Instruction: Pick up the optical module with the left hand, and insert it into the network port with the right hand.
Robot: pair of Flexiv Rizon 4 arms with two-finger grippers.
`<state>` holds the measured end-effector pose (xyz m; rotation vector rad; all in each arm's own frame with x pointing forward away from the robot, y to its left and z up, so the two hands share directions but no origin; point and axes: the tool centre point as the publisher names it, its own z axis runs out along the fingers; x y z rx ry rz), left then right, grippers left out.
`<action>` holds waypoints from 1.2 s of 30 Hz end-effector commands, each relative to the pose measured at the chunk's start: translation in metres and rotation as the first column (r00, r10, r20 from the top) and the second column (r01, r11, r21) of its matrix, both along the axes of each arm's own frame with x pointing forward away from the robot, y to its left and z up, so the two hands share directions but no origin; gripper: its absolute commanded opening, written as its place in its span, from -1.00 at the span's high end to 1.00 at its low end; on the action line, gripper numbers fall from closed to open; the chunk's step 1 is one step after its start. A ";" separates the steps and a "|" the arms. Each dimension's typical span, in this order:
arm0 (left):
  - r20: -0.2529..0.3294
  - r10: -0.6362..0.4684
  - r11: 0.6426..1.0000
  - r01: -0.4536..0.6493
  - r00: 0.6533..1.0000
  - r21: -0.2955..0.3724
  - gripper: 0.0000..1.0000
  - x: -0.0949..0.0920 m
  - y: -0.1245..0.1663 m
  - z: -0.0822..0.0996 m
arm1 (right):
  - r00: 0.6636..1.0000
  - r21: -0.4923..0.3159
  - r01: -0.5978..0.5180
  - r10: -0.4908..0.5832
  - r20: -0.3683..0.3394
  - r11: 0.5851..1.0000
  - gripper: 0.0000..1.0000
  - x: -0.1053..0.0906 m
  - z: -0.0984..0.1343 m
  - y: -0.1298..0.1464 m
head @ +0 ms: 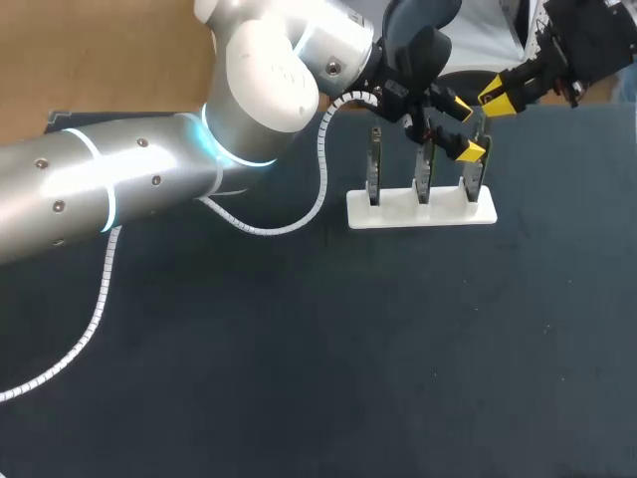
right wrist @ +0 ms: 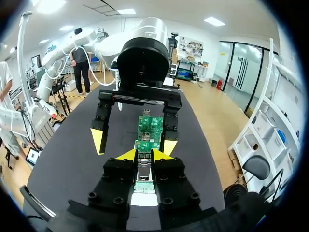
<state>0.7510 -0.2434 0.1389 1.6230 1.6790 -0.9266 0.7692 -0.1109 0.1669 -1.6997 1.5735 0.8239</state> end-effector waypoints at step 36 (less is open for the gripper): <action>-0.001 -0.003 1.000 0.003 1.000 0.003 -1.00 0.001 -0.001 0.000 | 0.998 0.174 0.045 -0.037 -0.049 0.984 -1.00 -0.002 0.022 -0.011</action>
